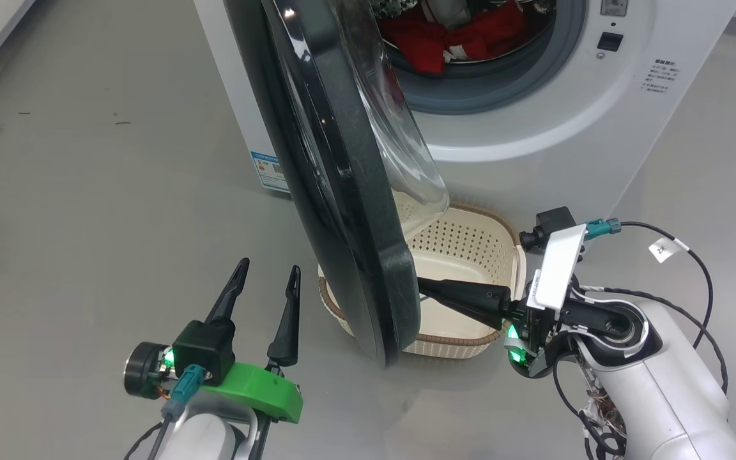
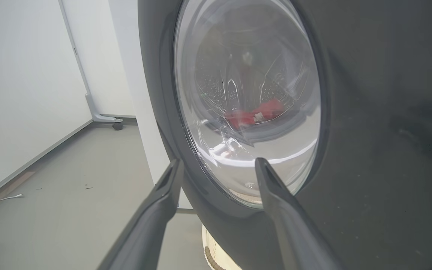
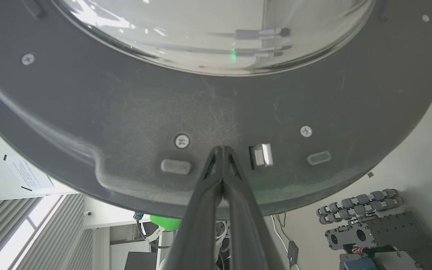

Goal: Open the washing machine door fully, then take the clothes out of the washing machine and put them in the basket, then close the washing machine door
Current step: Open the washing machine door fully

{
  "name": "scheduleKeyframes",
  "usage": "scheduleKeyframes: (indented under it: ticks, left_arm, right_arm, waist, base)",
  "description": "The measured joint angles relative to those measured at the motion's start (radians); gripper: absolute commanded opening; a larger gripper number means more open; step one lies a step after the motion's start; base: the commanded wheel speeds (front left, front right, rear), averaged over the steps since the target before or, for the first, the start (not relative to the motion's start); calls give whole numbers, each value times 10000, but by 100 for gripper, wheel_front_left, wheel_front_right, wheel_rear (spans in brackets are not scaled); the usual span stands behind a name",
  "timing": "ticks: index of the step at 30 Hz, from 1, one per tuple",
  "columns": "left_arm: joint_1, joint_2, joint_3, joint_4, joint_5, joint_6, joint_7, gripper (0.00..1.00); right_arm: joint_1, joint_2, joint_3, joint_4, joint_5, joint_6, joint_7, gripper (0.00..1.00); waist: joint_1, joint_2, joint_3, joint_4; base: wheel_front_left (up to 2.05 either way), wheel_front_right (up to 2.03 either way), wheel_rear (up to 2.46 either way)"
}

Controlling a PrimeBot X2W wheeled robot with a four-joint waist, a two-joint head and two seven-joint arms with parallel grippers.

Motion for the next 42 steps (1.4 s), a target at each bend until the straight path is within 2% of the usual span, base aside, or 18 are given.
scheduleKeyframes:
  ticks: [25, 30, 37, 38, 39, 40, 42]
  left_arm:
    - [139, 4, 46, -21, 0, 0, 0, 100]
    - [140, 4, 105, -58, 0, 0, 0, 100]
    - [140, 4, 259, -71, 0, 0, 0, 100]
    - [140, 4, 286, -71, 0, 0, 0, 100]
    - [140, 4, 309, -71, 0, 0, 0, 100]
    - [139, 4, 345, -69, 2, 0, 0, 100]
    - [140, 6, 420, -59, 13, 0, 0, 100]
  right_arm:
    - [543, 42, 249, -397, 115, 0, -746, 0]
    - [725, 56, -322, -704, 339, 0, -1185, 0]
    - [967, 52, -1799, -1613, 600, 0, -2268, 0]
    - [1033, 31, -1935, -1724, 554, 0, -2424, 26]
    - [1114, -17, -2057, -1843, 437, 2, -2562, 58]
    - [1202, -84, -2178, -1941, 330, 2, -2698, 96]
    - [1406, -215, -2426, -2015, 100, 0, -3037, 100]
  waist:
    - [0, 0, -7, 140]
    - [0, 0, 24, 84]
    - [0, 0, 12, -37]
    - [0, 0, 7, -57]
    - [0, 0, 3, -78]
    - [0, 0, -4, -100]
    - [0, 0, -41, -142]
  base:
    - [0, 0, 0]
    - [0, 0, 0]
    - [0, 0, 0]
    - [0, 0, 0]
    - [0, 0, 0]
    - [0, 0, 0]
    - [0, 0, 0]
